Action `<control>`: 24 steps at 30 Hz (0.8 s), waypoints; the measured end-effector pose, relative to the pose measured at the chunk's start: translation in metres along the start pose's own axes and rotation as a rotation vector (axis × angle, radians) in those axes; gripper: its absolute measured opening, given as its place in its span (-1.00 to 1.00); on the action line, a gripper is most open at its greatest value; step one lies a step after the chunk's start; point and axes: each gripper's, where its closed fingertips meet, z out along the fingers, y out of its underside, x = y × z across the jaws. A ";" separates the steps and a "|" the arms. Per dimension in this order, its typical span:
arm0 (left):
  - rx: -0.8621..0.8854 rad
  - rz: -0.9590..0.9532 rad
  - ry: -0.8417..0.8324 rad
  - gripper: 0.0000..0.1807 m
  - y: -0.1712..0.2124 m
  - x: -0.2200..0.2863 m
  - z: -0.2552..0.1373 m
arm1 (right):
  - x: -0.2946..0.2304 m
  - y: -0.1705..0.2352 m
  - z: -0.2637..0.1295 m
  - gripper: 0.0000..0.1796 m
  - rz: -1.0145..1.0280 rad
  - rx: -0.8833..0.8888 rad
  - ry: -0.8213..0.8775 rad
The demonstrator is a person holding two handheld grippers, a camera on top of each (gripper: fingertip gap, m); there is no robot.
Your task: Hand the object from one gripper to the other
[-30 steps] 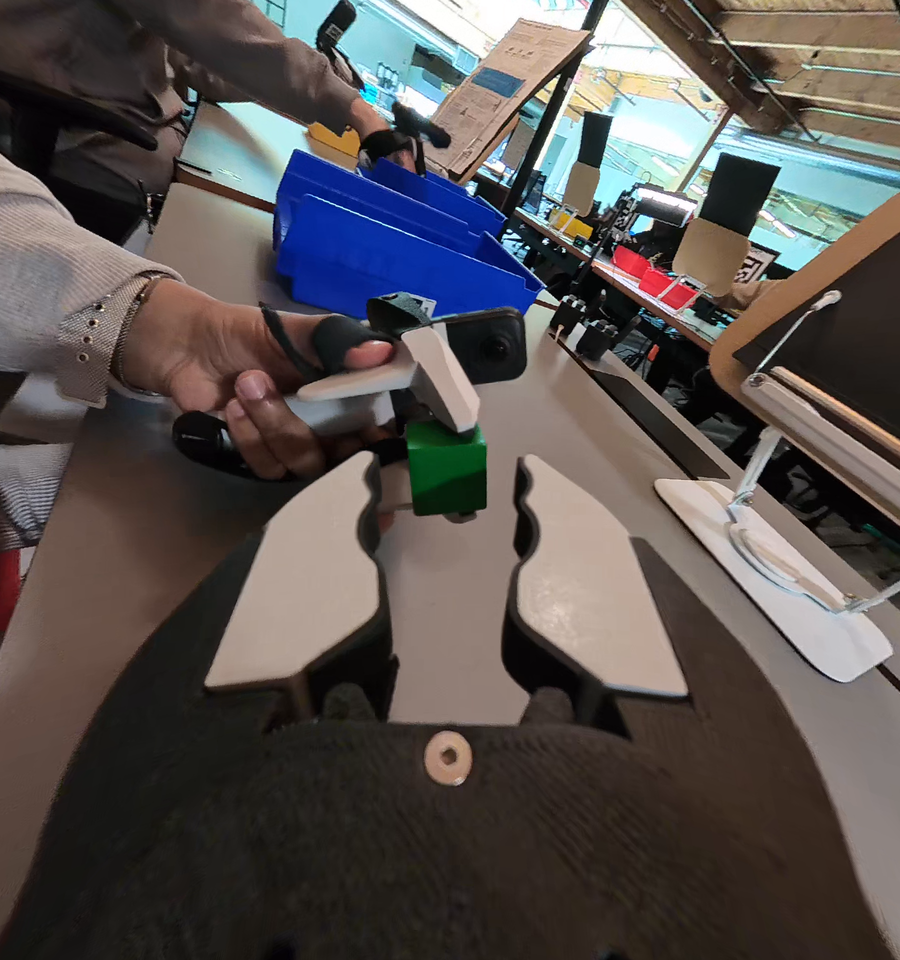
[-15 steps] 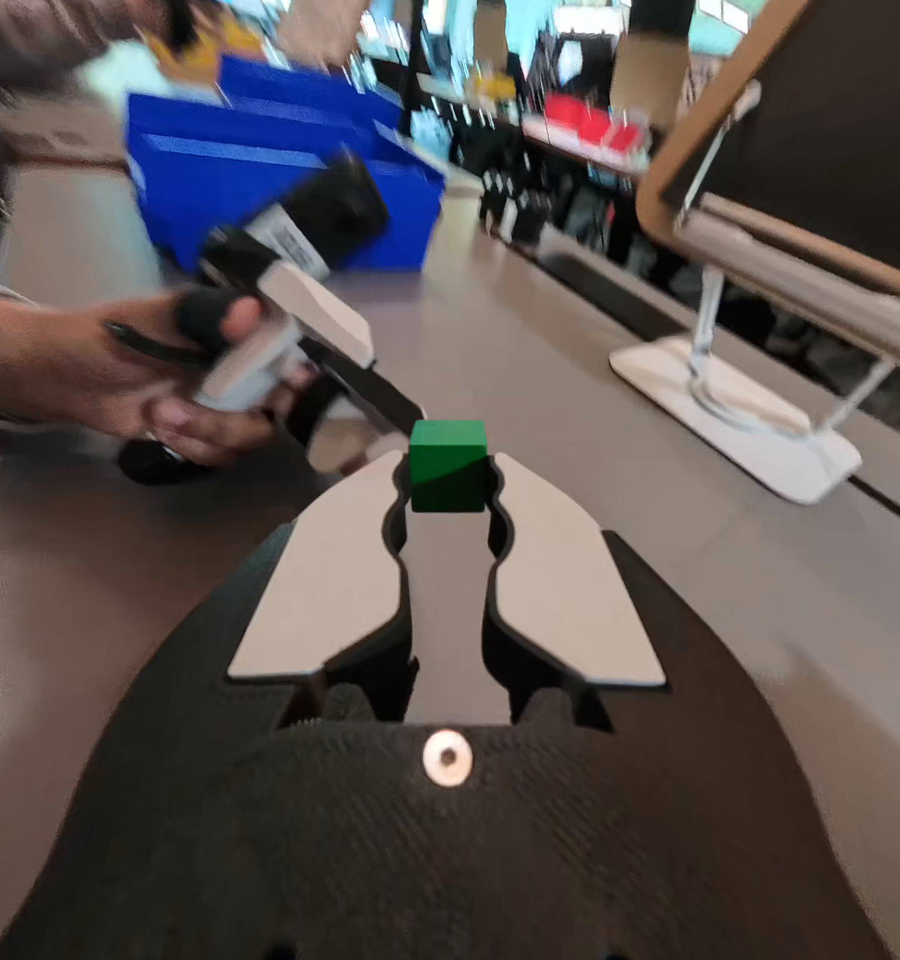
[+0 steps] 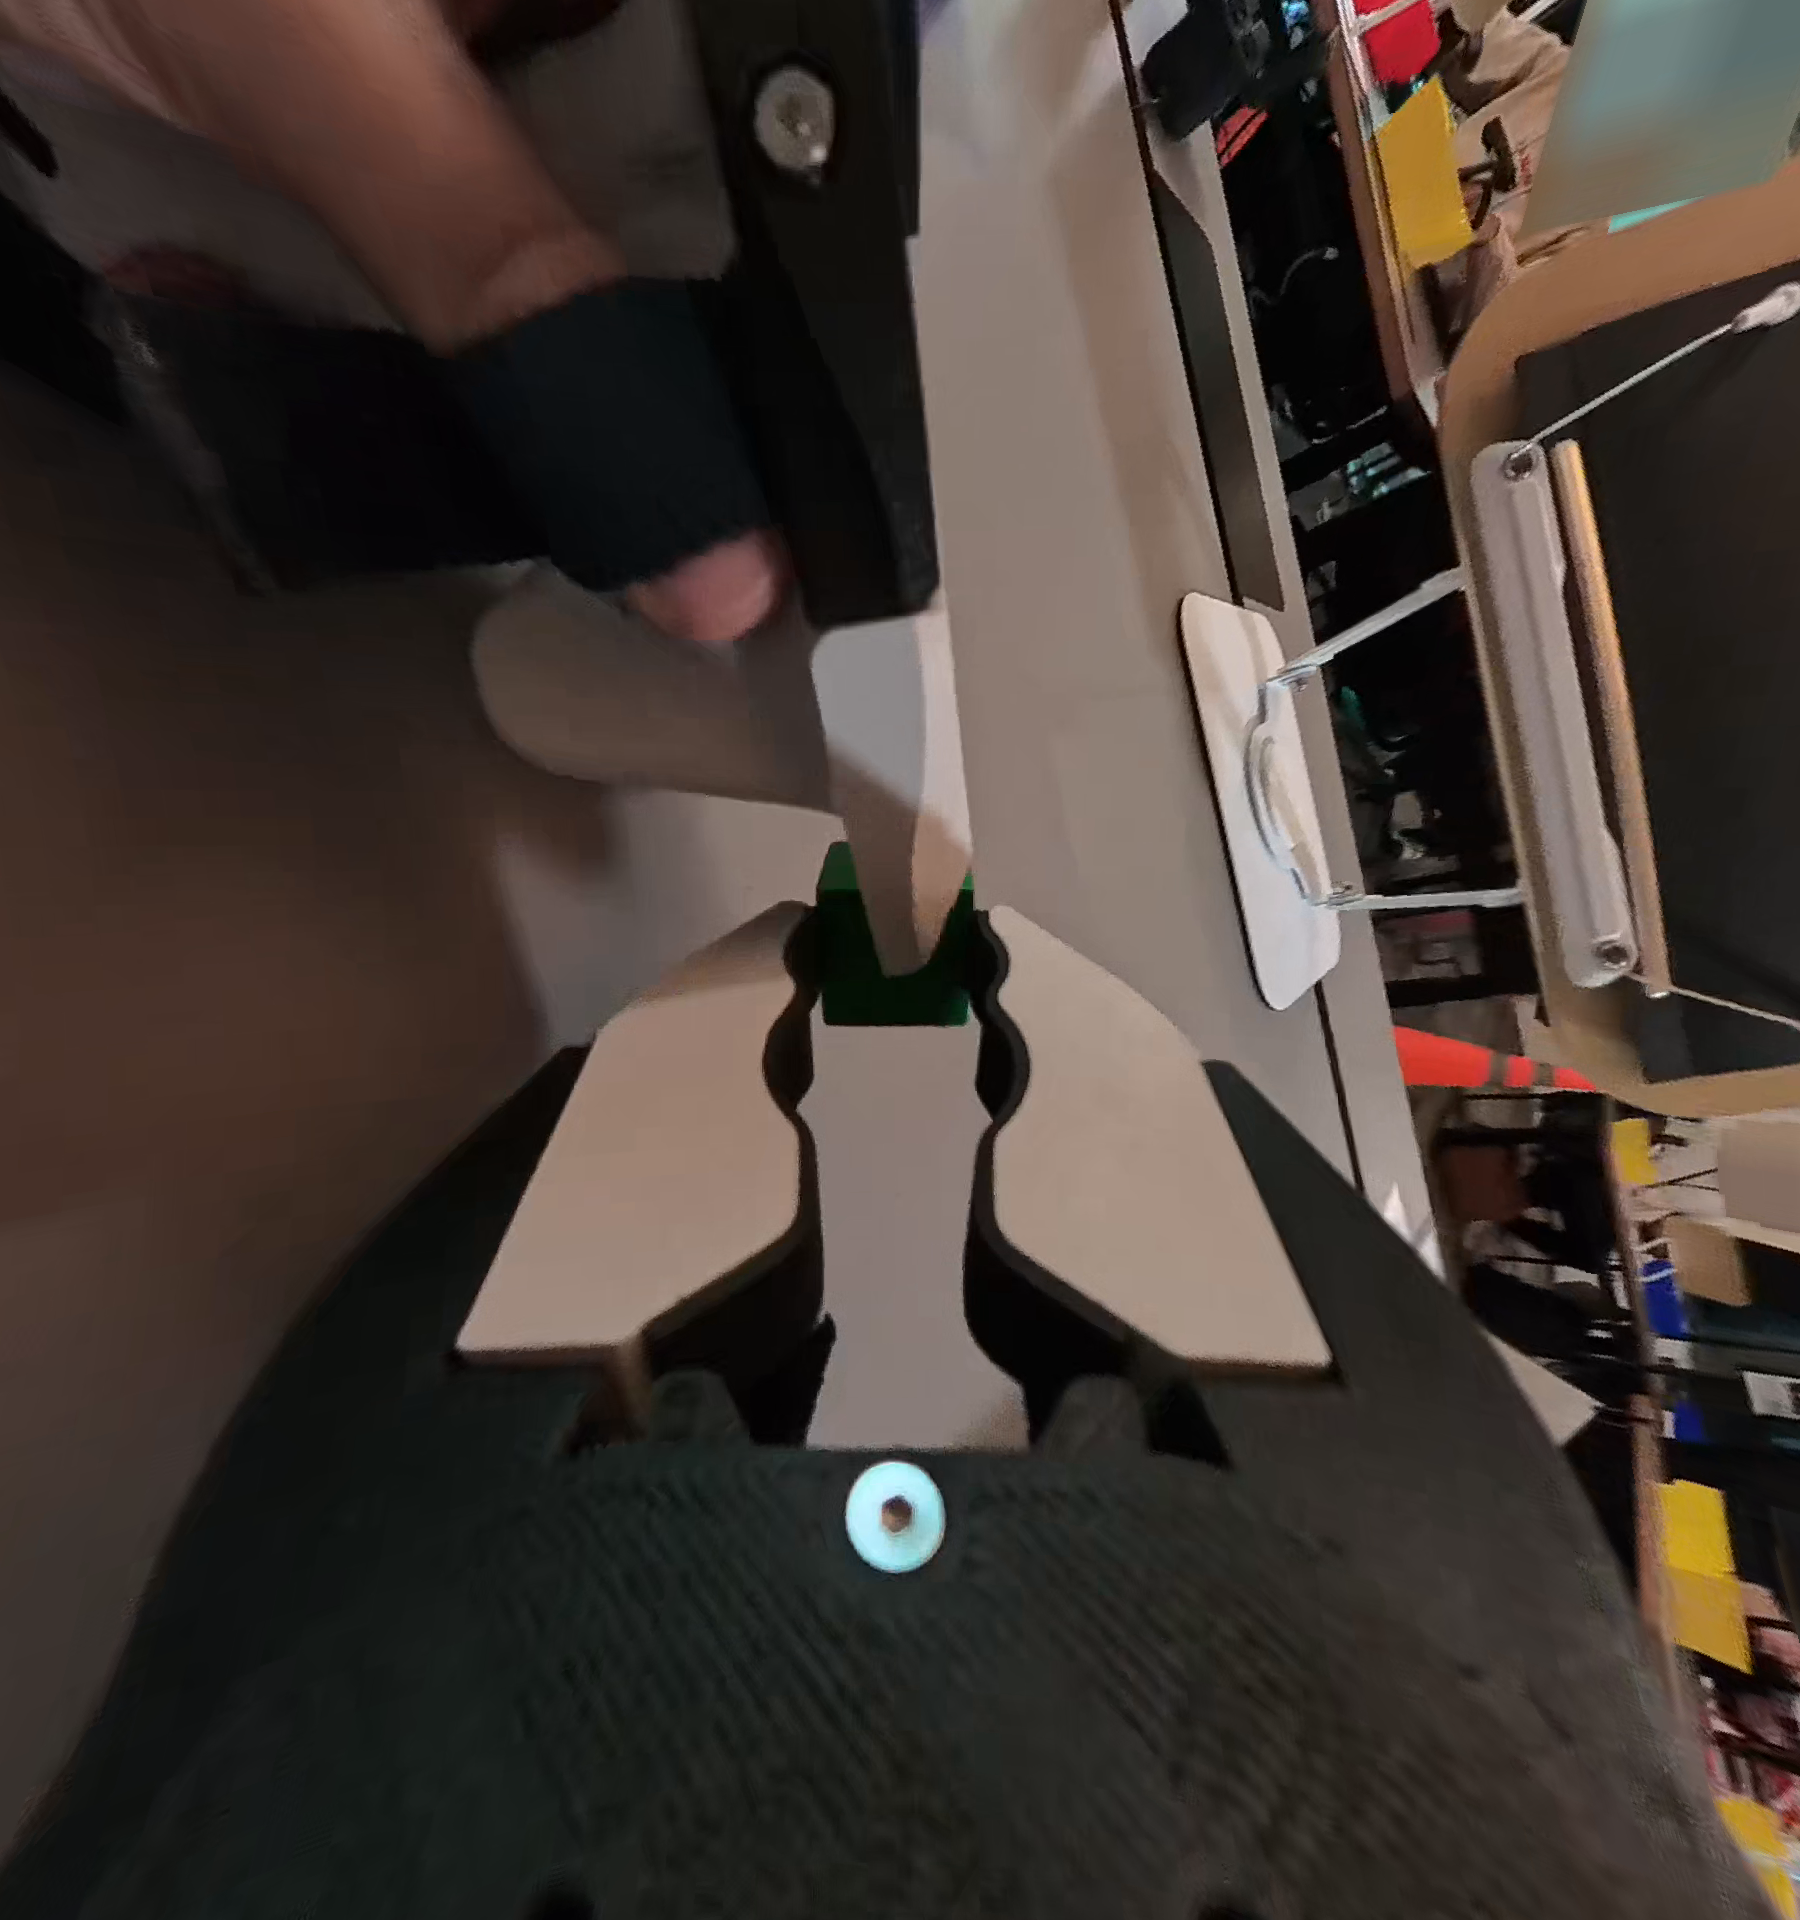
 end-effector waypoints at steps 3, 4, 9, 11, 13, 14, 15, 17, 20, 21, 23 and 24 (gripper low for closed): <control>-0.016 0.006 -0.019 -0.68 0.002 -0.002 0.000 | 0.000 -0.002 0.001 -0.69 -0.021 0.008 0.023; -0.007 0.002 -0.019 -0.68 0.001 -0.002 -0.001 | 0.003 -0.004 0.000 -0.65 -0.008 0.035 0.037; 0.063 -0.059 0.010 -0.68 -0.009 -0.007 -0.009 | 0.021 -0.008 -0.004 -0.18 0.298 0.194 0.017; 0.109 -0.093 0.058 -0.69 -0.015 -0.004 -0.012 | 0.031 -0.007 -0.008 -0.18 0.494 0.280 -0.044; 0.162 -0.122 0.132 -0.69 -0.022 0.003 -0.016 | 0.041 -0.011 -0.016 -0.17 0.696 0.400 -0.128; 0.187 -0.139 0.169 -0.69 -0.026 0.006 -0.017 | 0.045 -0.015 -0.022 -0.24 0.792 0.475 -0.187; 0.209 -0.155 0.206 -0.69 -0.029 0.009 -0.019 | 0.049 -0.021 -0.030 -0.30 0.886 0.556 -0.254; 0.253 -0.177 0.266 -0.69 -0.035 0.015 -0.023 | 0.057 -0.028 -0.043 -0.39 1.077 0.697 -0.388; 0.279 -0.171 0.317 -0.69 -0.039 0.022 -0.026 | 0.062 -0.027 -0.049 -0.47 1.271 0.761 -0.549; 0.281 -0.159 0.328 -0.69 -0.039 0.025 -0.027 | 0.062 -0.026 -0.048 -0.48 1.301 0.764 -0.576; 0.285 -0.129 0.346 -0.69 -0.040 0.031 -0.027 | 0.060 -0.026 -0.047 -0.50 1.332 0.761 -0.608; 0.282 -0.115 0.354 -0.69 -0.040 0.034 -0.027 | 0.058 -0.027 -0.047 -0.50 1.337 0.753 -0.625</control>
